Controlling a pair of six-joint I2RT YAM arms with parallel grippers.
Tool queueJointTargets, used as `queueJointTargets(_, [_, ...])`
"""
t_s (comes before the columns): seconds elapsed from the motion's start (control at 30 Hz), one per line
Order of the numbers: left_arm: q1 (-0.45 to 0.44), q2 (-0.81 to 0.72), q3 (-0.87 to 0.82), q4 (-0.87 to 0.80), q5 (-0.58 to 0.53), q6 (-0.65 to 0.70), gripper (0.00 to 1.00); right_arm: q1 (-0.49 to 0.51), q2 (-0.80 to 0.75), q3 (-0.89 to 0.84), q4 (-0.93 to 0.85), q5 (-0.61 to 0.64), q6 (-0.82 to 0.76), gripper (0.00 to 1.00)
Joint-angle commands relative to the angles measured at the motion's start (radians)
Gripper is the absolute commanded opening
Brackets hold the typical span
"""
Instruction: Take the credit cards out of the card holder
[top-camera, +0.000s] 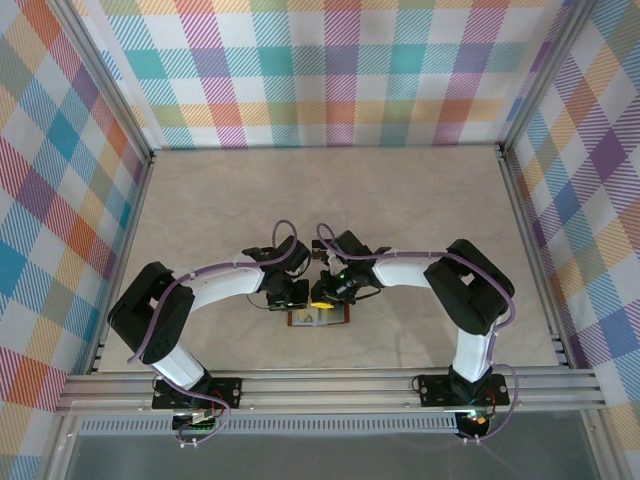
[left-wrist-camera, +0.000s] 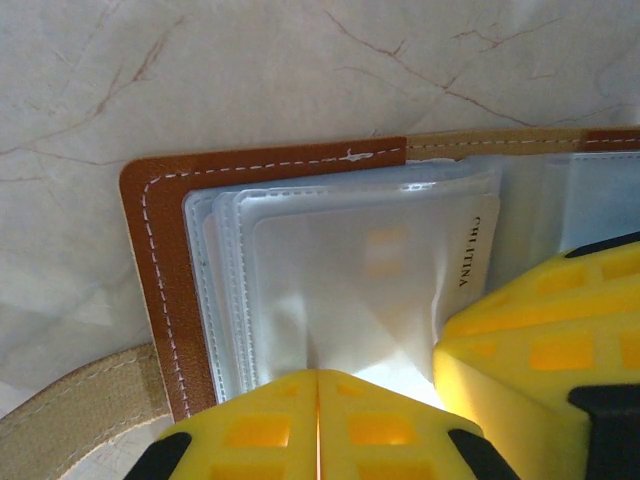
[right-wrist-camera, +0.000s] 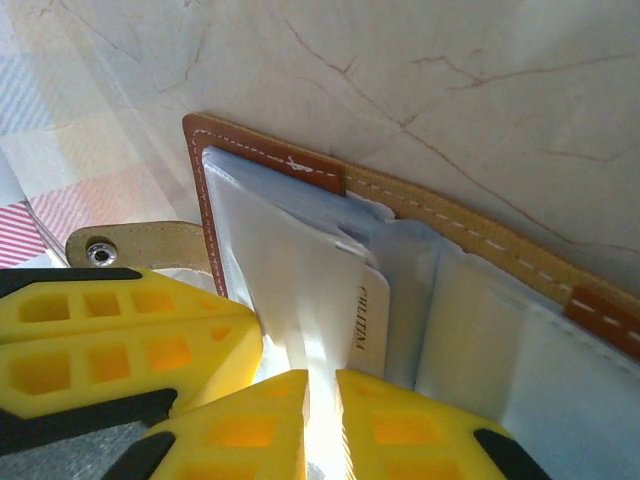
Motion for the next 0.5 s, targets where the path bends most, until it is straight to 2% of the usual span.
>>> queueJointTargets(0.0, [-0.005, 0.013, 0.007, -0.031, -0.019, 0.017, 0.08, 0.011, 0.030, 0.028, -0.025, 0.006, -0.006, 0.24])
queueJointTargets(0.13, [-0.005, -0.001, 0.009, -0.041, -0.029, 0.016, 0.09, 0.015, 0.032, 0.049, -0.126, 0.084, -0.037, 0.33])
queueJointTargets(0.27, [-0.005, -0.017, 0.009, -0.061, -0.051, 0.017, 0.11, 0.015, -0.008, 0.062, -0.222, 0.176, -0.069, 0.34])
queueJointTargets(0.47, [-0.005, -0.008, 0.009, -0.058, -0.045, 0.016, 0.11, 0.015, -0.094, 0.054, -0.168, 0.127, -0.064, 0.37])
